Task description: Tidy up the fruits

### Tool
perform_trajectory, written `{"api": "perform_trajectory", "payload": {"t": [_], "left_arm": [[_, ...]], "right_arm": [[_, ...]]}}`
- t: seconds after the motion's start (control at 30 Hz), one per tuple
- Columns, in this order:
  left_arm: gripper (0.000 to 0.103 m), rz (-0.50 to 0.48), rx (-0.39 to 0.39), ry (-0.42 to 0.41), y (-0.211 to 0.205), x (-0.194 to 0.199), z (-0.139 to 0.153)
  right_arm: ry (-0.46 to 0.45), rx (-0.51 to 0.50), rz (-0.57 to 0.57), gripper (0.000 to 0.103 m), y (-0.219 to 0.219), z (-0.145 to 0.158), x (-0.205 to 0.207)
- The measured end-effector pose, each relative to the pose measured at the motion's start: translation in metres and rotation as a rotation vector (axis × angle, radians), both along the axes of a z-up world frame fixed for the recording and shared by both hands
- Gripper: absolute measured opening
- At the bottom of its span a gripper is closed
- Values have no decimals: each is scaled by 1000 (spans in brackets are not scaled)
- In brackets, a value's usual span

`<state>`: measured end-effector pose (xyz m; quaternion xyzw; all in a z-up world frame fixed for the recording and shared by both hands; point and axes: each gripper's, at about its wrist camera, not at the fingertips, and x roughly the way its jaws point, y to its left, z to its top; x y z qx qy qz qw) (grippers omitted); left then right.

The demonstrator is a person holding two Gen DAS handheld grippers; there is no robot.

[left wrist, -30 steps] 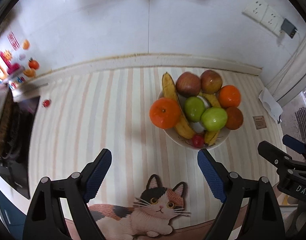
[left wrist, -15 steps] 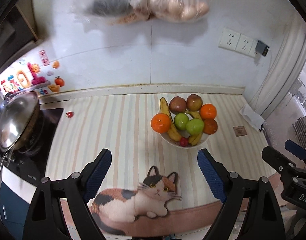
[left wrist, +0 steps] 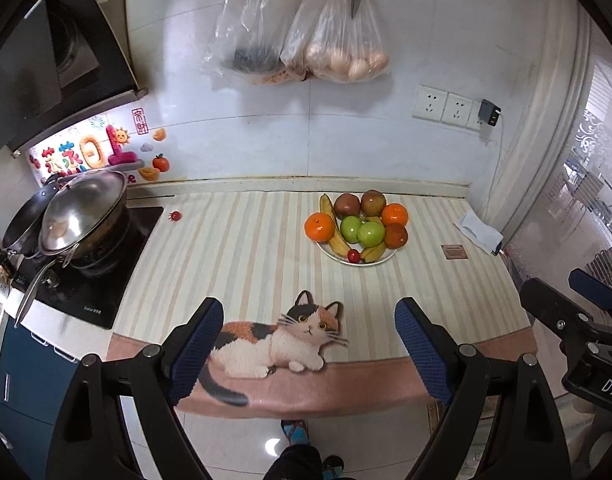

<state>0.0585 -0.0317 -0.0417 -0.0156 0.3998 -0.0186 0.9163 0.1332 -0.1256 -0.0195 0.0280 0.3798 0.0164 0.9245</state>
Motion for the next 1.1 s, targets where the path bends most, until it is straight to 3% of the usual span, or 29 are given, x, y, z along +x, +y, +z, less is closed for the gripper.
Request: {"api": "perform_trajectory", "payload": {"t": [0.2, 0.3, 0.43, 1.1], "left_arm": [[88, 14, -4, -20, 1, -27, 10], [100, 17, -8, -28, 4, -32, 14], [101, 7, -9, -32, 9, -33, 15], [101, 19, 17, 41, 14, -8, -5]], "right_arm": [[-25, -4, -1, 102, 2, 15, -32], [-26, 3, -6, 102, 2, 19, -42], [-26, -4, -17, 102, 4, 20, -48], [62, -13, -8, 102, 6, -14, 0]]}}
